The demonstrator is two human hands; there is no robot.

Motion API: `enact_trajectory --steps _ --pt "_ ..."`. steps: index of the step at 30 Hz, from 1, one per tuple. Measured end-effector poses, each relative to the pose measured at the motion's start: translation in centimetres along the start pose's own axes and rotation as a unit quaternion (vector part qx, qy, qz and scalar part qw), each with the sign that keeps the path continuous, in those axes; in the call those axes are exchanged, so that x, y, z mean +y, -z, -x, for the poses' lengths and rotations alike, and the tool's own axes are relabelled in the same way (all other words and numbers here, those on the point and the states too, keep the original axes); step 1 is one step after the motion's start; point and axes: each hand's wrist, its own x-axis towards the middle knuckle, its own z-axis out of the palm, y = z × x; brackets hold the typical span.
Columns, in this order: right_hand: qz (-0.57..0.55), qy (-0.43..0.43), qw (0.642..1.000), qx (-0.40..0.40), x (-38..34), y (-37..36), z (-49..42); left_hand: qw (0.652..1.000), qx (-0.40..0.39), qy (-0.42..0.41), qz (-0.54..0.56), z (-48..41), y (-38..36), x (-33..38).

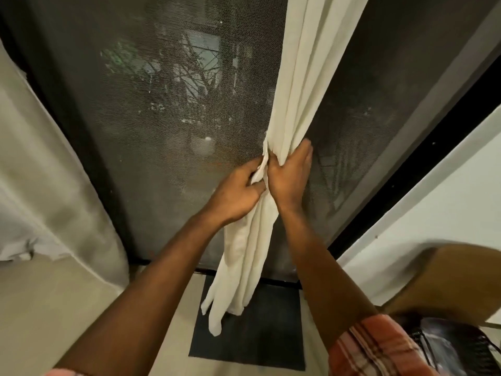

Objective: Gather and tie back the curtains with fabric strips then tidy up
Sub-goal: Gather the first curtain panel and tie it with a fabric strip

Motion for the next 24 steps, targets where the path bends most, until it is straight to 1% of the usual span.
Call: enact_trajectory --steps 1,2,3,6,8,10,12,14,16,17,18,19,21,24 --pt "0.008 0.015 1.0 0.025 0.0 0.0 0.3 1.0 -0.008 0.0 0.005 0.0 -0.2 0.1" --pt "0.009 0.023 0.999 0.028 0.0 0.2 0.4 1.0 -0.016 0.0 0.01 0.0 -0.4 0.2" --pt "0.01 0.029 0.999 0.012 0.0 0.3 0.3 1.0 -0.022 0.0 0.012 0.0 -0.5 0.3" --pt "0.033 0.051 0.996 -0.064 0.4 1.1 -0.7 0.998 -0.052 0.011 -0.019 0.0 -0.4 0.5" --pt "0.017 0.049 0.991 -0.119 0.6 1.7 -1.5 0.997 -0.07 0.027 -0.036 -0.1 -0.2 0.5" --pt "-0.007 0.038 0.983 -0.181 0.6 2.6 -2.3 0.996 -0.061 0.03 -0.058 -0.1 -0.2 0.3" --pt "-0.047 0.009 0.963 -0.266 0.3 3.6 -2.8 0.995 -0.03 0.037 -0.093 -0.5 -0.2 0.2" --pt "-0.129 -0.033 0.934 -0.332 -0.4 4.2 -2.9 0.992 0.011 0.042 -0.12 -1.0 -0.3 0.0" --pt "-0.247 -0.09 0.896 -0.358 -0.9 4.7 -2.9 0.992 0.025 0.025 -0.123 -1.2 -0.6 -0.4" --pt "-0.284 -0.111 0.88 -0.364 -1.0 4.8 -2.9 0.993 0.02 0.016 -0.113 -1.3 -0.9 -0.8" --pt "-0.3 -0.123 0.871 -0.368 -1.2 4.8 -2.7 0.995 0.013 0.005 -0.103 -1.4 -1.2 -1.3" --pt "-0.294 -0.12 0.875 -0.365 -1.3 4.8 -2.6 0.995 0.004 -0.011 -0.103 -1.3 -1.5 -1.8" --pt "-0.247 -0.096 0.901 -0.344 -1.3 4.7 -2.2 0.991 -0.019 -0.047 -0.123 -1.1 -1.9 -2.5" --pt "-0.188 -0.079 0.925 -0.319 -0.8 4.5 -2.3 0.988 -0.061 -0.051 -0.132 -1.2 -2.1 -2.7"
